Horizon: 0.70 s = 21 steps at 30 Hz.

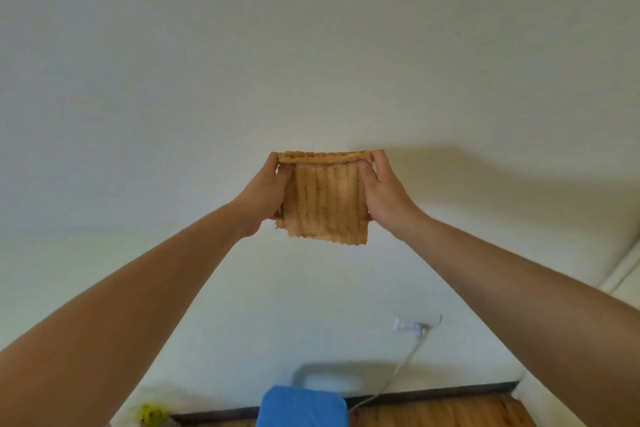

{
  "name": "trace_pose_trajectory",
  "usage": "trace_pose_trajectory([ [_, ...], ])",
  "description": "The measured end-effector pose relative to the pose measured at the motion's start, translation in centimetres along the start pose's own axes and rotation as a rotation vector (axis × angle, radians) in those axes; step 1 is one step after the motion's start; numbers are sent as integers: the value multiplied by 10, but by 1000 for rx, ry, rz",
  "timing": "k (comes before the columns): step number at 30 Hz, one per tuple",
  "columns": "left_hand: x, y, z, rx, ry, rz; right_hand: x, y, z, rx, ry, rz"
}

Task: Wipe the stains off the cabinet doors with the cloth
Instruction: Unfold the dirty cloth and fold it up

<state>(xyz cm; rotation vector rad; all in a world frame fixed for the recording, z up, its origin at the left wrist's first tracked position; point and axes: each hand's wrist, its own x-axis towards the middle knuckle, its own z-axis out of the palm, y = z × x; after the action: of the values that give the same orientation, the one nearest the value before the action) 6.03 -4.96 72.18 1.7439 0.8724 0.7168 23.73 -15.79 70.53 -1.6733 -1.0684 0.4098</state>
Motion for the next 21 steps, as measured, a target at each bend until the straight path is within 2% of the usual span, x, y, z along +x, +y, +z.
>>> trace_pose_trajectory([
  [12, -12, -297, 70, 133, -88, -234, -68, 252, 131, -121, -53, 203],
  [21, -35, -481, 109, 172, -106, -302, -128, 418, 228, -118, -127, 333],
])
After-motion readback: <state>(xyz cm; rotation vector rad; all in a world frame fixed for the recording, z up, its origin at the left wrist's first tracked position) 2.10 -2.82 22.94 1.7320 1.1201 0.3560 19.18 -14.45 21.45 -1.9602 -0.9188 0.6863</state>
